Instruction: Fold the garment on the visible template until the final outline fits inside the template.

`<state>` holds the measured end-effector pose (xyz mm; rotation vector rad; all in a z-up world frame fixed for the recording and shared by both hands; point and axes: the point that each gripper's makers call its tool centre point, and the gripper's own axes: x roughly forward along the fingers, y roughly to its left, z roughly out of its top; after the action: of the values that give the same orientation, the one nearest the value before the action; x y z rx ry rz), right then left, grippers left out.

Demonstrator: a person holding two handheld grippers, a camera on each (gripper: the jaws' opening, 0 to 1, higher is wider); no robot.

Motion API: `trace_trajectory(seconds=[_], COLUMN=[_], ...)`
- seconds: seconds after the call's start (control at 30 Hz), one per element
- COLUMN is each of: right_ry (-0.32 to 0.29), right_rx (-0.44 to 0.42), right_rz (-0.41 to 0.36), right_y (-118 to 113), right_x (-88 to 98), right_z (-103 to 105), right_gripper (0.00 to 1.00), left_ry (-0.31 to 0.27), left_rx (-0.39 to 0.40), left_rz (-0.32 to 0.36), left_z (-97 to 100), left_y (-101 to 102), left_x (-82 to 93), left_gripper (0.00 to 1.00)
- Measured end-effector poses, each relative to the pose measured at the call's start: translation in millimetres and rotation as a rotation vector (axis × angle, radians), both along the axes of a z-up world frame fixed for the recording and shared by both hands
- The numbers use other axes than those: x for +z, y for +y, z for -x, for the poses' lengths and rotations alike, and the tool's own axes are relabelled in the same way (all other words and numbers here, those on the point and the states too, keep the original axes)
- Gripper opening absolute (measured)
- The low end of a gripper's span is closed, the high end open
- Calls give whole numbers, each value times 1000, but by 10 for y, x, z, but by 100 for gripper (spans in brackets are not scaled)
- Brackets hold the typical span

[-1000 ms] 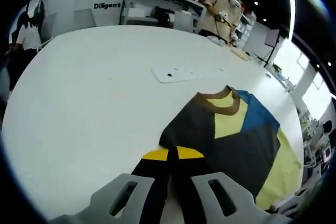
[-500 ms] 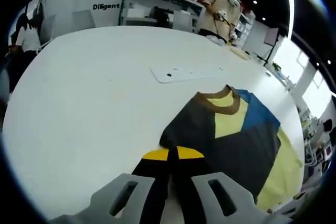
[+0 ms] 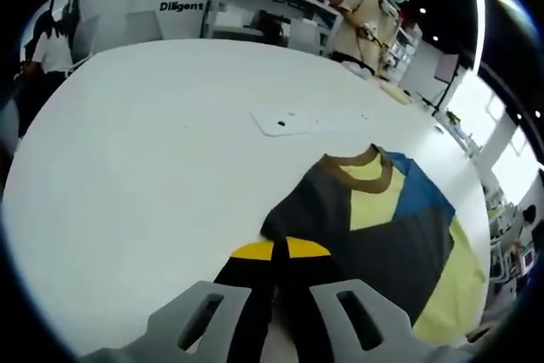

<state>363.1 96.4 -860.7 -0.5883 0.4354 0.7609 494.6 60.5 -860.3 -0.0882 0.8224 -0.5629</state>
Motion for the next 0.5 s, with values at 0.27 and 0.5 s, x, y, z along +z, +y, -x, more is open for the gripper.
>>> trace_trajectory(seconds=[0.27,0.5], right_ry=[58,129], right_rx=[-61,-125], right_rz=[-177,-263], right_y=[29,-9], right_x=[127,189], right_z=[-16,15], right_gripper=[0,0], left_ry=[18,9], left_rx=[43,34], left_rz=[25,13], left_z=[-11,-8], left_y=[35,30], left_x=[4,16], left_gripper=[3,3])
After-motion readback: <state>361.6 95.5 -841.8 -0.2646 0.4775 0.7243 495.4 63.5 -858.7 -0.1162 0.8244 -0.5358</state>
